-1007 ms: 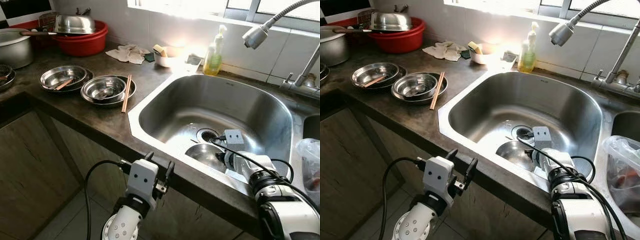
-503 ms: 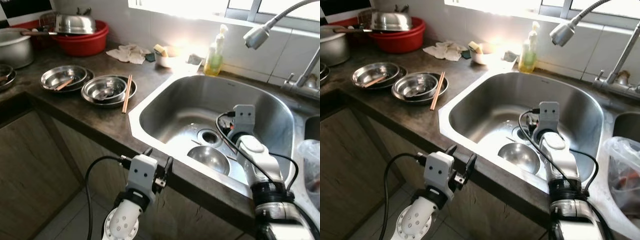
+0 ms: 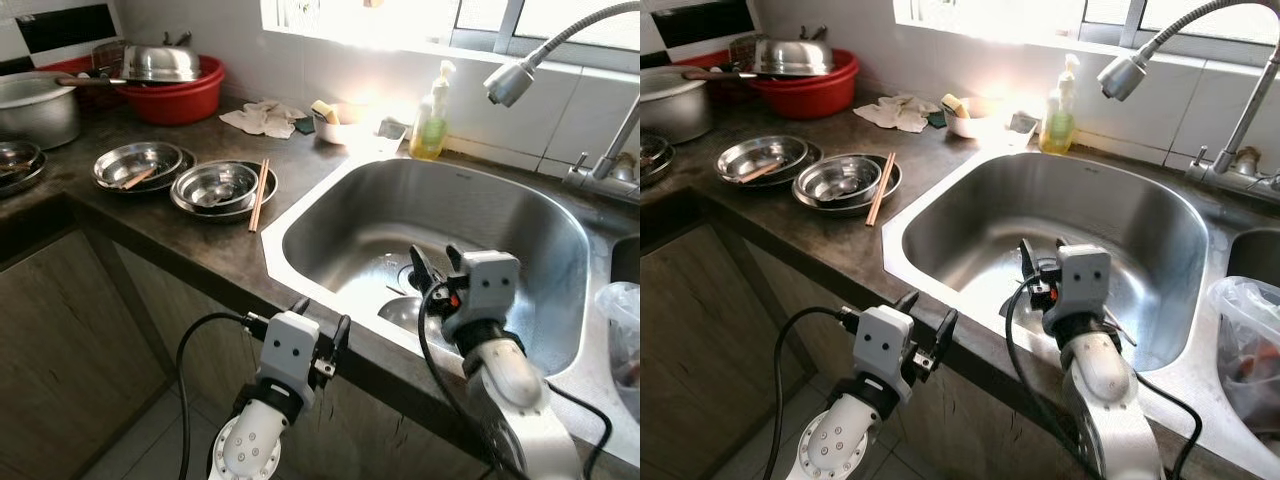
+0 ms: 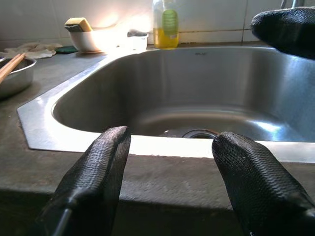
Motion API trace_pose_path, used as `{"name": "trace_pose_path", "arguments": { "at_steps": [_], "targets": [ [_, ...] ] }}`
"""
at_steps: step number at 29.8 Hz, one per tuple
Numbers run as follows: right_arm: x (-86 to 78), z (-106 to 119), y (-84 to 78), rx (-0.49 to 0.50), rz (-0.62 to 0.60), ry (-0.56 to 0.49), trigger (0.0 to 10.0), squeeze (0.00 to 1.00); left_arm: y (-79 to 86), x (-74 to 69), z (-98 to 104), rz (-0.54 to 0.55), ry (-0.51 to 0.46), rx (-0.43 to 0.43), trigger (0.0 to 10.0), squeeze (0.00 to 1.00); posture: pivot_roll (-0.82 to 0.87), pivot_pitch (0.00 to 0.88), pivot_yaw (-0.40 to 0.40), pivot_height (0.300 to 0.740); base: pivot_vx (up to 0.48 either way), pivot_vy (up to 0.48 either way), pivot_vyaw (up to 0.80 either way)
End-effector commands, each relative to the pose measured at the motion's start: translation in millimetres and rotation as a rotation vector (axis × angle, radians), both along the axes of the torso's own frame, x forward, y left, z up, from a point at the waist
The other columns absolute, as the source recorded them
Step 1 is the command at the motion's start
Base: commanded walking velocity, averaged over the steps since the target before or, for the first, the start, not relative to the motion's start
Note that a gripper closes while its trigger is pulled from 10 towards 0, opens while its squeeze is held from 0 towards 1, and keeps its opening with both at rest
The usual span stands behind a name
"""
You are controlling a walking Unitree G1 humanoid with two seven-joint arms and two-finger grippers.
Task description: Kitchen organization
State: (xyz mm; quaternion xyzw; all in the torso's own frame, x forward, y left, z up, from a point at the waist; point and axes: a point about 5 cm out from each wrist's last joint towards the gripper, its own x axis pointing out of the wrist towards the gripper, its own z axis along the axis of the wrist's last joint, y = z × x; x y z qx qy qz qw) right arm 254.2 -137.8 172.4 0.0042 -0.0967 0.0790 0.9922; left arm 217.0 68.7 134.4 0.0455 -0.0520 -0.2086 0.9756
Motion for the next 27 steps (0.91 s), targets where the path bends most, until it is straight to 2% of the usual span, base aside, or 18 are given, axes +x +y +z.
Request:
{"name": "trace_pose_path", "arguments": {
  "at_steps": [1,6,11,27],
  "targets": [
    [-4.8,5,1.6,-0.004,-0.004,-0.025,10.0,0.00,-0.9,0.1,-2,-0.007,0.005,0.002,10.0,0.00,0.09,0.000,-0.027,0.740,0.000,0.000,0.00],
    [-20.5,-7,13.5,0.006,0.019,0.012,10.0,0.00,-1.6,-1.1,-7,-0.012,0.014,0.010,10.0,0.00,0.09,0.000,-0.027,0.740,0.000,0.000,0.00],
    [-21.5,-8,15.6,0.009,0.018,0.023,10.0,0.00,-1.9,-1.1,-7,-0.010,0.019,0.011,10.0,0.00,0.09,0.000,-0.026,0.740,0.000,0.000,0.00],
    [-22.6,-14,14.2,0.007,0.005,0.056,10.0,0.00,-3.9,-3.4,-10,-0.014,0.029,0.012,10.0,0.00,0.09,0.000,-0.031,0.740,-0.283,0.000,0.00]
  ]
}}
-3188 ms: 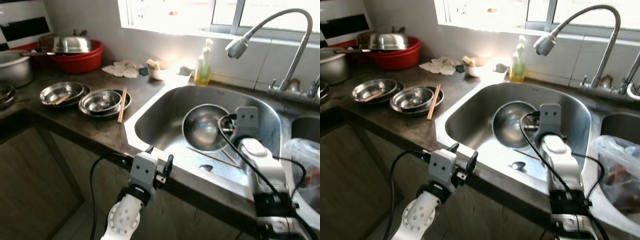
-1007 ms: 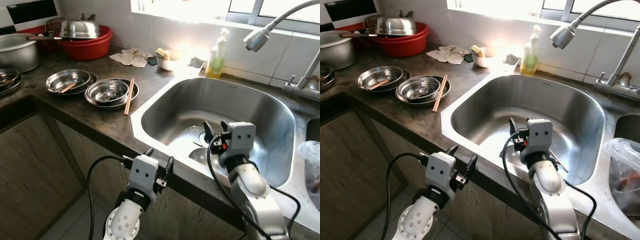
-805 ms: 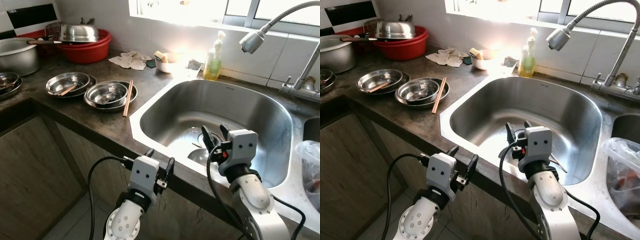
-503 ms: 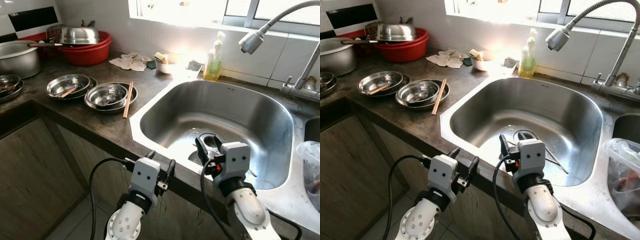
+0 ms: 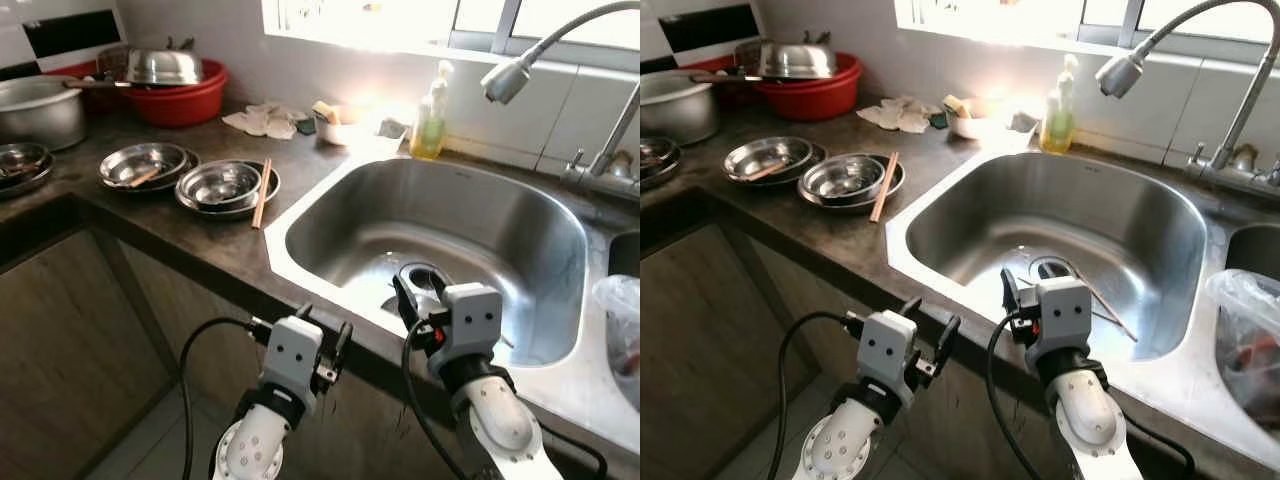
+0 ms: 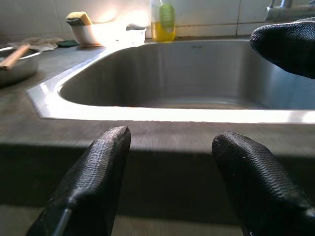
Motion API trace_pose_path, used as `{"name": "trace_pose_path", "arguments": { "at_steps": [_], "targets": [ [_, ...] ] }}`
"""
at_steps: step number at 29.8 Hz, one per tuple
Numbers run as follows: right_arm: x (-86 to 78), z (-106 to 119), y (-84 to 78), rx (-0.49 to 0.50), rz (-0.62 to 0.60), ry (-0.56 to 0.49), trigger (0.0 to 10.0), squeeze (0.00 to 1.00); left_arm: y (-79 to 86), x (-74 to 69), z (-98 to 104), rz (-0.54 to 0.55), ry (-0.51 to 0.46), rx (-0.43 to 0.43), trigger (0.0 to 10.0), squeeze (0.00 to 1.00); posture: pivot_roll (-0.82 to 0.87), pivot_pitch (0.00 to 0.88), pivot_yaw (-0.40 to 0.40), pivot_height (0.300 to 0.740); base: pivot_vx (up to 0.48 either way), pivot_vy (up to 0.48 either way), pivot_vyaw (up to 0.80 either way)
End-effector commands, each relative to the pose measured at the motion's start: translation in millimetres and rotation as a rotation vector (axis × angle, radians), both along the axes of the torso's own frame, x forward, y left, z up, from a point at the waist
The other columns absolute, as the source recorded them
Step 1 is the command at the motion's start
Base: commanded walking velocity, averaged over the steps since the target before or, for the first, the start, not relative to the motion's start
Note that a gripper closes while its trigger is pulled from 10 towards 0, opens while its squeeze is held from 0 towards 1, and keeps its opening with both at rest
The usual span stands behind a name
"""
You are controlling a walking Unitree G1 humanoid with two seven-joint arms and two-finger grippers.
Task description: Kitchen organization
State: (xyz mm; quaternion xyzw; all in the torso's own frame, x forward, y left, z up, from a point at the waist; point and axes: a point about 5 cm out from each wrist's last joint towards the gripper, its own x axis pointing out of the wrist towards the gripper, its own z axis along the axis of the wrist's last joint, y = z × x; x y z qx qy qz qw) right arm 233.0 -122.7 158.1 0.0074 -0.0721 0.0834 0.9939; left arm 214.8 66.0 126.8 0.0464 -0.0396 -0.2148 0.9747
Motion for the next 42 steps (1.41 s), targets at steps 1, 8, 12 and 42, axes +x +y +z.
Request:
{"name": "trace_pose_path", "arguments": {
  "at_steps": [1,8,12,42],
  "targets": [
    [-1.5,0.0,-0.8,0.005,-0.005,0.009,10.0,0.00,-1.2,-1.4,-2.8,-0.002,0.006,0.005,10.0,0.00,0.09,0.000,-0.033,0.740,-0.300,0.000,0.00],
    [-1.1,-0.9,-0.8,0.000,-0.006,0.015,10.0,0.00,-1.5,-2.2,-4.2,-0.006,0.010,0.006,10.0,0.00,0.09,0.000,-0.034,0.740,-0.299,0.000,0.00],
    [-0.9,-1.5,-1.3,-0.002,-0.006,0.018,10.0,0.00,-1.7,-2.9,-4.6,-0.007,0.012,0.006,10.0,0.00,0.09,0.000,-0.034,0.740,-0.296,0.000,0.00],
    [0.6,-3.4,-0.2,-0.015,0.004,0.029,10.0,0.00,-0.2,-2.3,-6.0,0.003,0.027,0.011,10.0,0.00,0.09,0.000,-0.032,0.740,-0.224,0.000,0.00]
  ]
}}
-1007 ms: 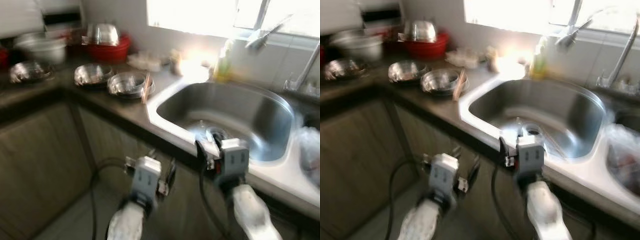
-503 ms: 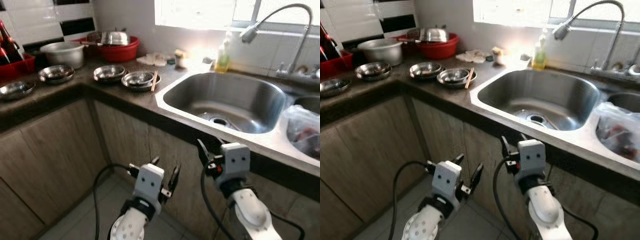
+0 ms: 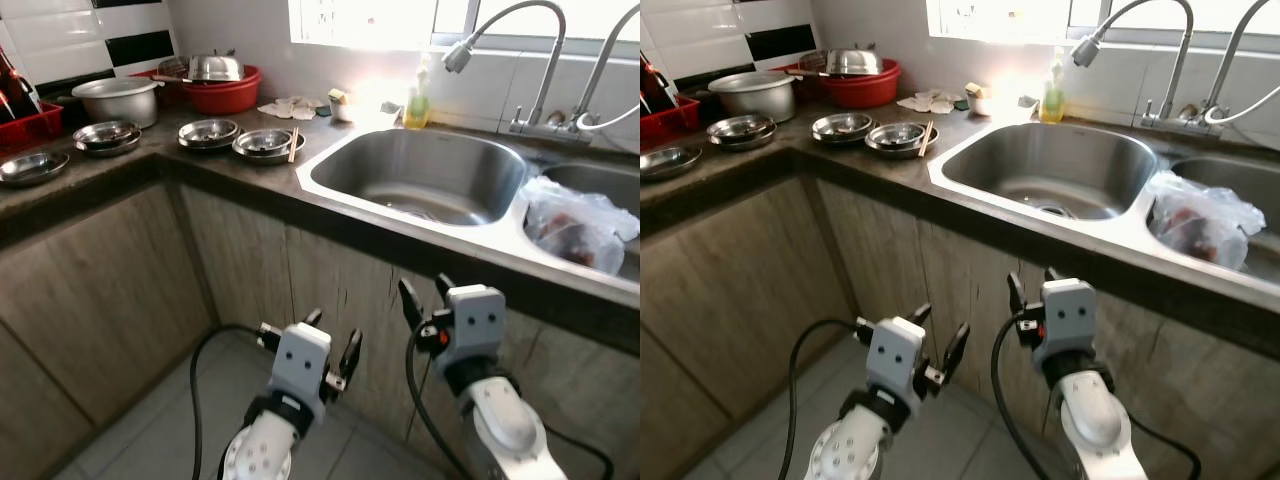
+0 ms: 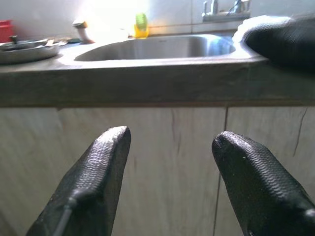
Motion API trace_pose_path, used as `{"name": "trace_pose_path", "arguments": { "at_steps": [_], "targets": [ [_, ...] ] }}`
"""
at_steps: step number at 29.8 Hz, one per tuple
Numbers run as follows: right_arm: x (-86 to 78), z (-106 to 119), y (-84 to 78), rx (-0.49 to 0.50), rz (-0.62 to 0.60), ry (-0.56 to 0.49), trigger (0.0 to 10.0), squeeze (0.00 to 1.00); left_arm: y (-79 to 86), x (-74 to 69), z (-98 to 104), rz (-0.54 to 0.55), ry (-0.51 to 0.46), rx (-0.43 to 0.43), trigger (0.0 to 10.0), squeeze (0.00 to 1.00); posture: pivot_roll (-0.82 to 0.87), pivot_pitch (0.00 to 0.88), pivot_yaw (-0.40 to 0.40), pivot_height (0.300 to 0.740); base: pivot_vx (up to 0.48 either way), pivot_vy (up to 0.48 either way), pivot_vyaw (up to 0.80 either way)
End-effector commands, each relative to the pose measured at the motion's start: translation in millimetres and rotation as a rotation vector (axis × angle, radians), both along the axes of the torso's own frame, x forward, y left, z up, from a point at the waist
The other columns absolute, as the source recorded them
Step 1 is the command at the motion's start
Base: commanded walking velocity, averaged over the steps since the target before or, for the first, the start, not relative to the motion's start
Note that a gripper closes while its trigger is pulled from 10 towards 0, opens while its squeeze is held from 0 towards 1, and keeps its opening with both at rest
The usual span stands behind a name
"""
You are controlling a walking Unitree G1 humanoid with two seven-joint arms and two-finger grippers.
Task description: Kitchen organization
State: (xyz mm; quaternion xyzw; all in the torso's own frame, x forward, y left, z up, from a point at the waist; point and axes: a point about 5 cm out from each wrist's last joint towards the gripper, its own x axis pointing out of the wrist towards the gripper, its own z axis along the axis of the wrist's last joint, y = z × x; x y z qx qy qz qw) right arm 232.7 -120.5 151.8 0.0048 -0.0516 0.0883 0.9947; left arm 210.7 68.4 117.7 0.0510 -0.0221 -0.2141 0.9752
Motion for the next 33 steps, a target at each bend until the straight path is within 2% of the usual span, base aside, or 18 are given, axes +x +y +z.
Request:
{"name": "trace_pose_path", "arguments": {
  "at_steps": [1,12,33],
  "targets": [
    [0.7,2.8,-2.4,-0.008,-0.004,-0.011,10.0,0.00,-2.5,1.9,2.8,0.002,-0.003,-0.005,10.0,0.00,0.09,0.000,-0.033,0.740,0.000,0.000,0.00],
    [1.4,4.2,-0.7,-0.030,0.023,-0.028,10.0,0.00,-3.0,2.2,3.3,-0.001,-0.011,0.008,10.0,0.00,0.09,0.000,-0.033,0.740,0.000,0.000,0.10],
    [5.4,4.8,-2.5,-0.047,0.027,-0.027,10.0,0.00,-3.7,1.8,3.8,0.000,-0.005,-0.003,10.0,0.00,0.09,0.000,-0.037,0.740,0.282,0.000,0.80]
  ]
}}
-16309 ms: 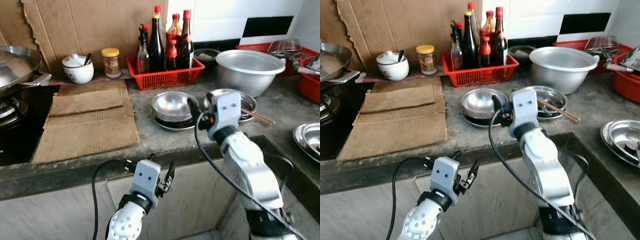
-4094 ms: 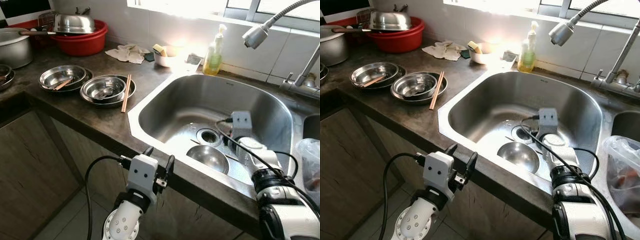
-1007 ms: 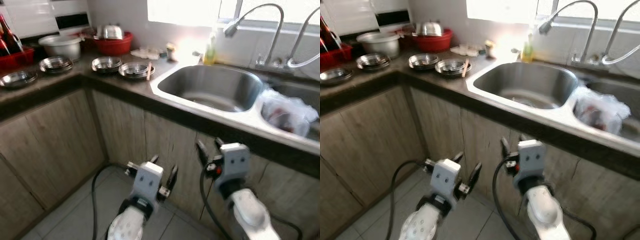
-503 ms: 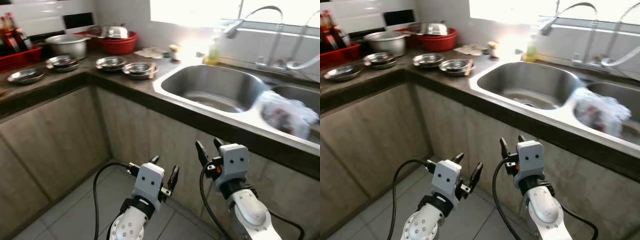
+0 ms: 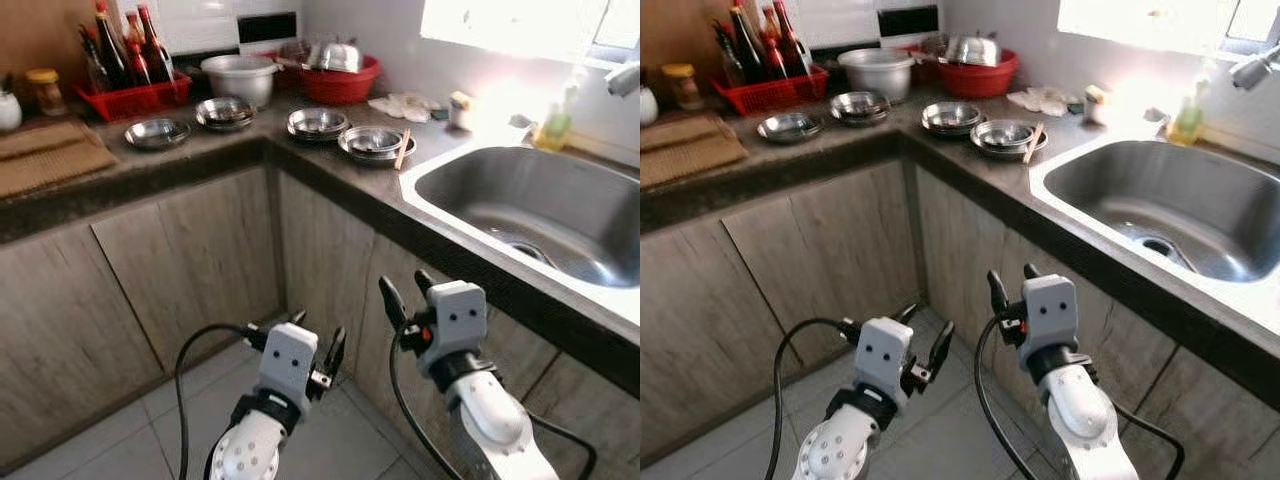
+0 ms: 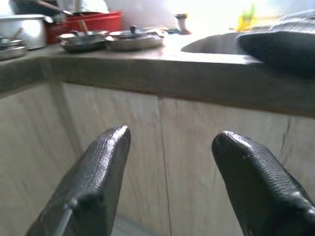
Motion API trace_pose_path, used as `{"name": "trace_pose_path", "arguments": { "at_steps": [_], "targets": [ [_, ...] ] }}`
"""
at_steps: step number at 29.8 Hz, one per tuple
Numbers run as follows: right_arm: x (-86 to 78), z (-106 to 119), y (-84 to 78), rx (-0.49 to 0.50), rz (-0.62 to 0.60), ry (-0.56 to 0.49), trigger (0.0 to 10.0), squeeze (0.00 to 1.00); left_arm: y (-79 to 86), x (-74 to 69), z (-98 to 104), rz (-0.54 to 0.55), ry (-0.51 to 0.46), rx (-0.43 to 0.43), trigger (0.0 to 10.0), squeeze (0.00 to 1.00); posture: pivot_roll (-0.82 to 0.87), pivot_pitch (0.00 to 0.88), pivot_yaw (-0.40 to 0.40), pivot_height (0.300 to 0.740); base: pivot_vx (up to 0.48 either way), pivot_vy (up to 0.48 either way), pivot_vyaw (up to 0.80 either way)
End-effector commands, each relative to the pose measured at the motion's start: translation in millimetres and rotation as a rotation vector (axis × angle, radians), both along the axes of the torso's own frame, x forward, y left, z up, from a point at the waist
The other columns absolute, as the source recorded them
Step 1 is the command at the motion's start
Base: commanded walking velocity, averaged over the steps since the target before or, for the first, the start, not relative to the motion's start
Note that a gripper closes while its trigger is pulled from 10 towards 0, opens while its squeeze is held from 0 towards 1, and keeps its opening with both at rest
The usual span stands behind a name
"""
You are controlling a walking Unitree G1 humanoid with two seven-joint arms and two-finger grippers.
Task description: Kitchen organization
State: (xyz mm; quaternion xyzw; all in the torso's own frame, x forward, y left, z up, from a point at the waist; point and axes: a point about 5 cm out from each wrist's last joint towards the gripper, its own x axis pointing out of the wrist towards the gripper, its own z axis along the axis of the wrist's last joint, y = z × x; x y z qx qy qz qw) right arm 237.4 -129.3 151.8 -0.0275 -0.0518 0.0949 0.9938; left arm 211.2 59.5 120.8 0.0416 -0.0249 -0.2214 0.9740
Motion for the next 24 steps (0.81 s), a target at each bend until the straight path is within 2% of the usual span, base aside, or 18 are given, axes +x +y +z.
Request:
{"name": "trace_pose_path", "arguments": {
  "at_steps": [1,16,24],
  "targets": [
    [0.9,4.9,6.2,0.017,0.018,-0.020,10.0,0.00,5.1,1.4,0.8,0.016,-0.005,0.016,10.0,0.00,0.09,0.000,-0.038,0.740,0.319,0.000,0.80],
    [3.2,6.1,7.1,0.023,0.023,-0.026,10.0,0.00,5.7,1.6,0.0,0.019,-0.003,0.017,10.0,0.00,0.10,0.000,-0.041,0.740,0.316,0.000,0.80],
    [6.3,8.2,5.3,0.025,0.017,-0.032,10.0,0.00,5.0,1.7,-0.3,0.017,-0.002,0.015,10.0,0.00,0.10,0.000,-0.041,0.740,0.313,0.000,0.00]
  ]
}}
